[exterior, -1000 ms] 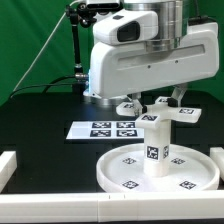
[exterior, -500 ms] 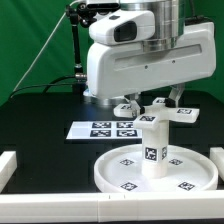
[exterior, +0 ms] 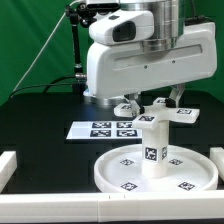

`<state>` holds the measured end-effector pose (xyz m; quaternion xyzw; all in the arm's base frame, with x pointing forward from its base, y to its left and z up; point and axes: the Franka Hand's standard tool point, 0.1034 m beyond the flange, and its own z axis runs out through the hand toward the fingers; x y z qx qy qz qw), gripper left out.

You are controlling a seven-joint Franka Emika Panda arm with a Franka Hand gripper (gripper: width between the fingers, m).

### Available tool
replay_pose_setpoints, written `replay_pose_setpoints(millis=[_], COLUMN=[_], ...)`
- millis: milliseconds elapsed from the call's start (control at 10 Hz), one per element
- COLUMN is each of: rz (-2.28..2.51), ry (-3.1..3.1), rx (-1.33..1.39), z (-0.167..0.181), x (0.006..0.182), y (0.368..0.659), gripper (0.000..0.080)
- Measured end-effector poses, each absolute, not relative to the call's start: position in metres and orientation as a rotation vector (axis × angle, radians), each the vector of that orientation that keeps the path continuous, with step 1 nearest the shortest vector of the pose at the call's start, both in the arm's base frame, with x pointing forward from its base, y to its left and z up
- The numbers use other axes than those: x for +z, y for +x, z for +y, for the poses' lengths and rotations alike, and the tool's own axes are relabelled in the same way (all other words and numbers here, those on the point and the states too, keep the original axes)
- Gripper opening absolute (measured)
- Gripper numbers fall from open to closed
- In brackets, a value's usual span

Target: Assemble round table

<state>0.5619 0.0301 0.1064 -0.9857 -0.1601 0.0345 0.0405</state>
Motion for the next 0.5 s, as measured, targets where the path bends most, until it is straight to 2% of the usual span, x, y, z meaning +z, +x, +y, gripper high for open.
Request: replay_pose_setpoints(millis=[500], rz=[0.352], ry=[-3.048], rx=[0.106], z=[0.0342], x=[0.1058], y=[0.5619], gripper=[0.0442])
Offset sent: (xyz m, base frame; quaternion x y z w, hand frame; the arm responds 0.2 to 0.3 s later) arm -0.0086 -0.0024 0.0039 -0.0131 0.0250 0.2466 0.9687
